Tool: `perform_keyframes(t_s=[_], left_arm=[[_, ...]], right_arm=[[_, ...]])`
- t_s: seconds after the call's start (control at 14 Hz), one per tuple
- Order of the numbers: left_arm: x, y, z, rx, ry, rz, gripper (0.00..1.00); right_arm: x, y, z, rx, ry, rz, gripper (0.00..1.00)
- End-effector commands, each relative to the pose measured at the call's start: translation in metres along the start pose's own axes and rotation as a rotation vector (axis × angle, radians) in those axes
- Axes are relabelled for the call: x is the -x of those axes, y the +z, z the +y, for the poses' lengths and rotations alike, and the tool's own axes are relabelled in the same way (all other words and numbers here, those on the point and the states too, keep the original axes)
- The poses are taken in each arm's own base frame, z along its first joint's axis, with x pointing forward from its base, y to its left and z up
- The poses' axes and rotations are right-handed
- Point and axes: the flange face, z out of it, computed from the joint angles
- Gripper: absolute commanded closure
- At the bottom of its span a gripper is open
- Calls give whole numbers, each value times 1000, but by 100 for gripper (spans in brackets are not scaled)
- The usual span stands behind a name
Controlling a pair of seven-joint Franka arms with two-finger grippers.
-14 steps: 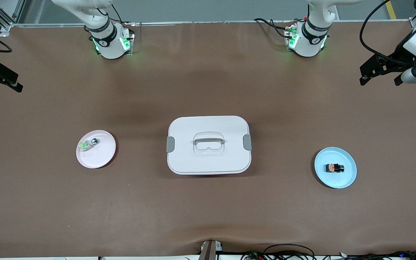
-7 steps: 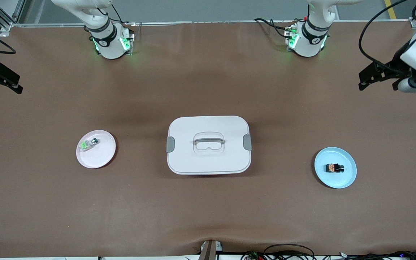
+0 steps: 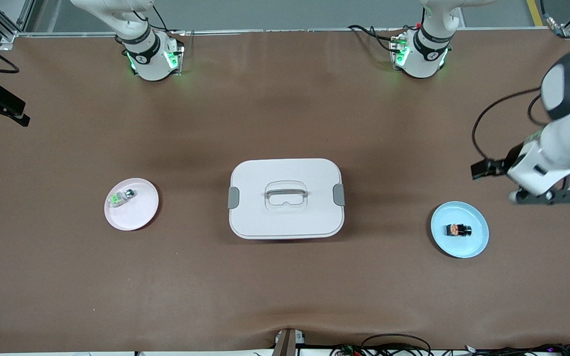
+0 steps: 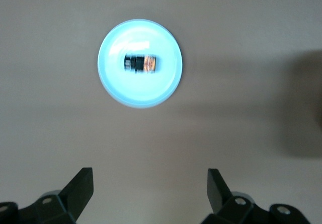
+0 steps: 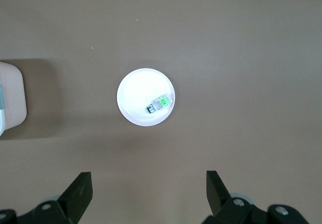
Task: Transfer orange switch to right arm and place
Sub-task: 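Lower the left gripper and grasp the black-orange switch on the plate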
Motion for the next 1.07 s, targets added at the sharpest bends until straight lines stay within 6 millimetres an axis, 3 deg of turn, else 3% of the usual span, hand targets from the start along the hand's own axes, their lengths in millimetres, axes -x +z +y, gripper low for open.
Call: perform_keyframes(t_s=[0.0,0.14,0.43,0.57,0.71,1.0], left_arm=[[-22,51,-15,-7,-10,47,0],[-40,95,-38,4,-35,59,0],[-60,176,-48,22,-43,133,0],[-63,207,-50,33,-47,169,0],[-64,229,-49,13,-22,165,0],[-63,245,-54,3,-14,150,0]], right_arm=[[8,-2,8,-47,33,-3,0],[5,1,9,-49,36,0,0],[5,1,8,-51,35,-3,0],[5,0,1,-50,35,2,0],[4,1,4,-52,44,2,0],[6,-4,2,-52,41,6,0]])
